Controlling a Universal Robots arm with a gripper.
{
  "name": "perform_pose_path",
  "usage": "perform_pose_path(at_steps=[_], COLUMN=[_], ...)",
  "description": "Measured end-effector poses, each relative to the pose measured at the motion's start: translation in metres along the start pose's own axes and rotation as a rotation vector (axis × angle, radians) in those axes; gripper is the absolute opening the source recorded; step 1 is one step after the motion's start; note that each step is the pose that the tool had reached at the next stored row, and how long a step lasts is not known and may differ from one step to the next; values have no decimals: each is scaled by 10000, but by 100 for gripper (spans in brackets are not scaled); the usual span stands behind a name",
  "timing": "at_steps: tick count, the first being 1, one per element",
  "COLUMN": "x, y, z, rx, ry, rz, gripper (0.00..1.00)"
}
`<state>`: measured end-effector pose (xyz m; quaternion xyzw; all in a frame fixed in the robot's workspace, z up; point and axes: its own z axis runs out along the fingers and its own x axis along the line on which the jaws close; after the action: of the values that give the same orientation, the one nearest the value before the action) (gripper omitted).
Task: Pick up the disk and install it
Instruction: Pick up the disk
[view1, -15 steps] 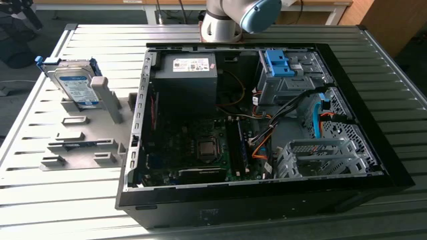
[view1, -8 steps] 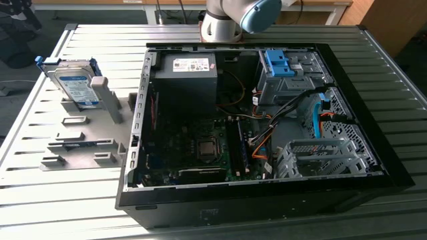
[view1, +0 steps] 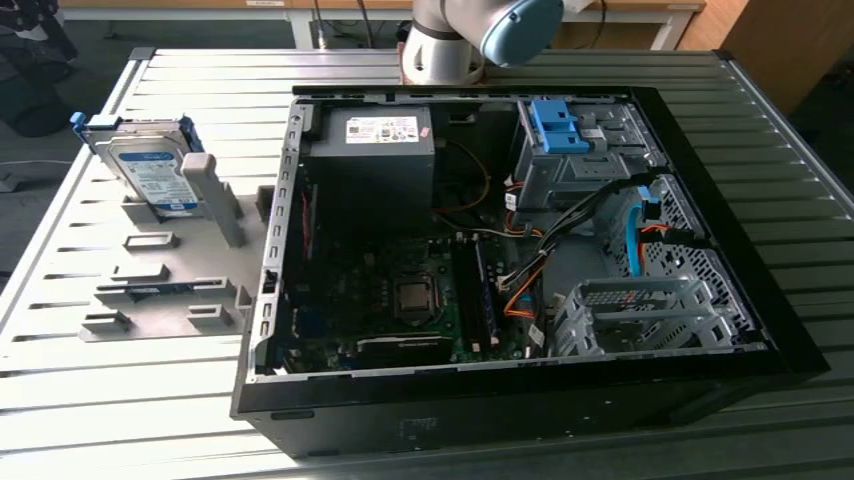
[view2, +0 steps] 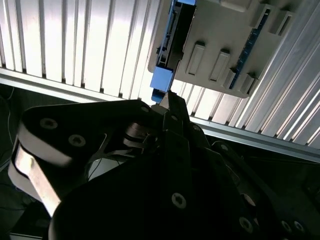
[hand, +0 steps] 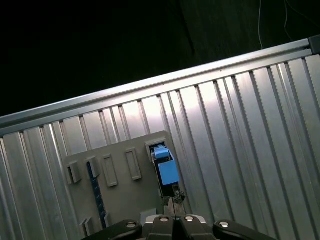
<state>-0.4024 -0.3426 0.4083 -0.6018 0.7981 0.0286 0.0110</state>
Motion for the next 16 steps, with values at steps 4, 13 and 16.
perform_pose_path(at_steps=[4, 13, 16], x=[0, 0, 0], y=[0, 0, 0], z=[1, 1, 1], rx=[0, -3, -5], ry=[-1, 1, 3], rz=[-11, -75, -122], gripper=[11, 11, 11])
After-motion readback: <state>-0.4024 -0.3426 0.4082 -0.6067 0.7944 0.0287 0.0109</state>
